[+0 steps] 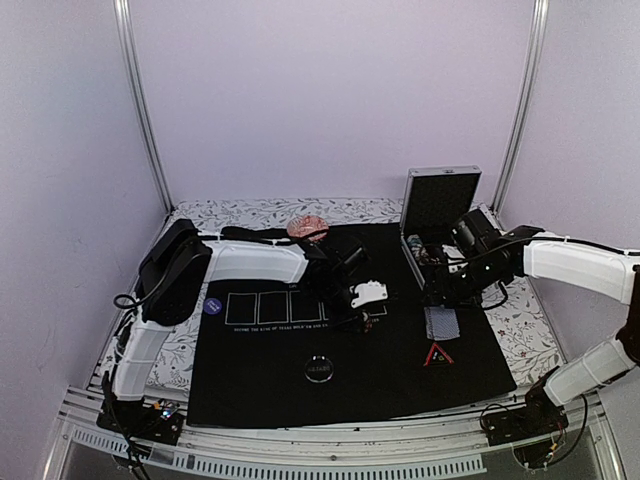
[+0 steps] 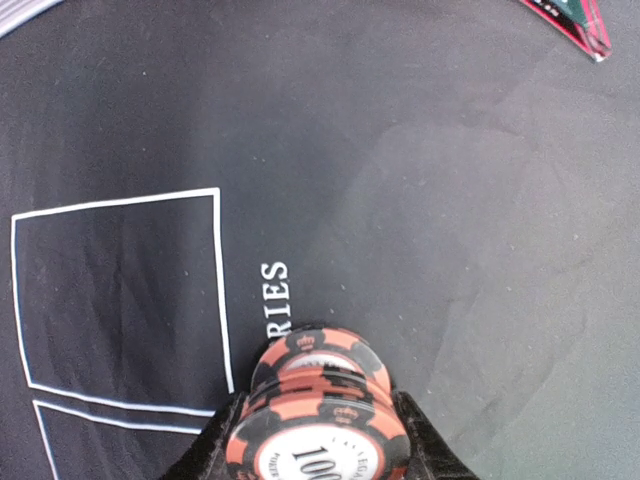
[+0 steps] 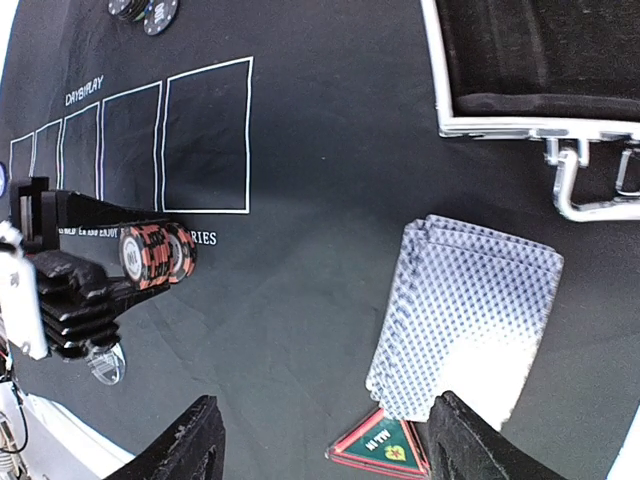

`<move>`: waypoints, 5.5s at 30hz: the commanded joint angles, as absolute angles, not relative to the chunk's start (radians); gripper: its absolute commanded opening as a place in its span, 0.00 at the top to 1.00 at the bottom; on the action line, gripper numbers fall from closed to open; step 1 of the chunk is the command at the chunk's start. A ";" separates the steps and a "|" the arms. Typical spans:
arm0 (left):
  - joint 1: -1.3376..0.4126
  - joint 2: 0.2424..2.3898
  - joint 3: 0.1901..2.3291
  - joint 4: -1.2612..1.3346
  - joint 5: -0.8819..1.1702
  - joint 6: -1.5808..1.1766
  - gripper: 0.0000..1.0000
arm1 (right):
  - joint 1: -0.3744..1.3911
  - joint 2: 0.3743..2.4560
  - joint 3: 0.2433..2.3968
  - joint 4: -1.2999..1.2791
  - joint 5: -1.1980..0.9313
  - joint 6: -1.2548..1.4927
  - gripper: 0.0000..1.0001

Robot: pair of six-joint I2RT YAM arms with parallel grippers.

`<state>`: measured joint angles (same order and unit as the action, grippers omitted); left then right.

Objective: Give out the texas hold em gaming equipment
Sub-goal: Place the poker chips pile at the big blind area, then pick up the pile of poker chips from the chip case.

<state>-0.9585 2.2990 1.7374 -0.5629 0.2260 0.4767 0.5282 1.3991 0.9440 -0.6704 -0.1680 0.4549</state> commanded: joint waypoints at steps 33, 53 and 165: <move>-1.000 2.470 1.904 -0.723 0.229 0.446 0.38 | 0.515 1.287 0.880 -0.712 -0.127 0.442 0.27; -1.009 2.480 1.925 -0.774 0.170 0.437 1.00 | 0.514 1.272 0.882 -0.723 -0.121 0.441 0.27; -0.631 1.329 1.140 -0.390 0.196 0.016 0.10 | 0.491 1.455 1.280 -0.369 -0.200 -0.802 0.04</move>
